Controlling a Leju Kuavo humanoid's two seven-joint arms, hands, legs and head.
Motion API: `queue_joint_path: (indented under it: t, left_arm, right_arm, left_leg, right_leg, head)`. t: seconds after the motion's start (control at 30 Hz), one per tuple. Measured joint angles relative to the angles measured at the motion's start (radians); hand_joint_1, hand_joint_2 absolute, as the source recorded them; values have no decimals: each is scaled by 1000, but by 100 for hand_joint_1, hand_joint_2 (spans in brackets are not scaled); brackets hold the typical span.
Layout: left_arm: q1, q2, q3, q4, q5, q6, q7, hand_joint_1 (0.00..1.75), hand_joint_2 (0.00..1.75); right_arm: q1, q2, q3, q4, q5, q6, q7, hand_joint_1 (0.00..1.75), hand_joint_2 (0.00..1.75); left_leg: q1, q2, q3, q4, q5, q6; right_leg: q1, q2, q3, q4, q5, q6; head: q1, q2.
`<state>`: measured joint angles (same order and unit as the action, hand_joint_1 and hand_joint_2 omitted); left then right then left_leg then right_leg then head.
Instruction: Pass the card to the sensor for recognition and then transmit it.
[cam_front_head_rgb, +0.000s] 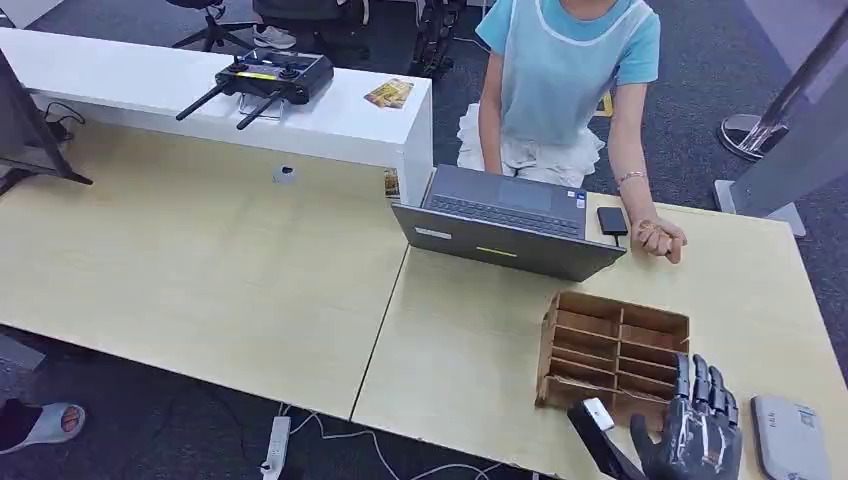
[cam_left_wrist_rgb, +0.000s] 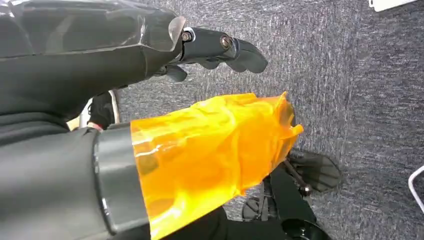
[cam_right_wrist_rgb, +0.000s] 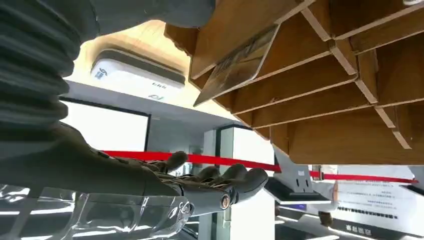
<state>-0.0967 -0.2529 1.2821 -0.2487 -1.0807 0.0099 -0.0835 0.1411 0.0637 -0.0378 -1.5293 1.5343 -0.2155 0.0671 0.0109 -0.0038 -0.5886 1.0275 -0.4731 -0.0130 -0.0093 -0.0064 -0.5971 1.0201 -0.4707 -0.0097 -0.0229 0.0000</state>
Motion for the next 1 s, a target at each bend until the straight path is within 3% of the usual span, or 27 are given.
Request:
queue_joint_path:
  t: [0.5,0.57,0.63,1.0]
  left_arm:
    - [0,0,0,0,7,-6,-2,0,0]
    - [0,0,0,0,8,-6,-2,0,0]
    - [0,0,0,0,8,-6,-2,0,0]
    - [0,0,0,0,7,-5,-4,0,0]
  right_arm:
    - [-4,-7,4,28,0,1,26,51,175]
    - [-4,-11,8,30,0,1,27,70,175]
    - [-4,-14,12,32,0,1,32,73,175]
    - [-8,-22,34,40,0,-3,34,70,175]
  left_leg:
    - [0,0,0,0,0,0]
    - [0,0,0,0,0,0]
    - [0,0,0,0,0,0]
    - [0,0,0,0,0,0]
  right_leg:
    - [0,0,0,0,0,0]
    - [0,0,0,0,0,0]
    - [0,0,0,0,0,0]
    - [0,0,0,0,0,0]
  head:
    - [0,0]
    - [0,0]
    - [0,0]
    - [0,0]
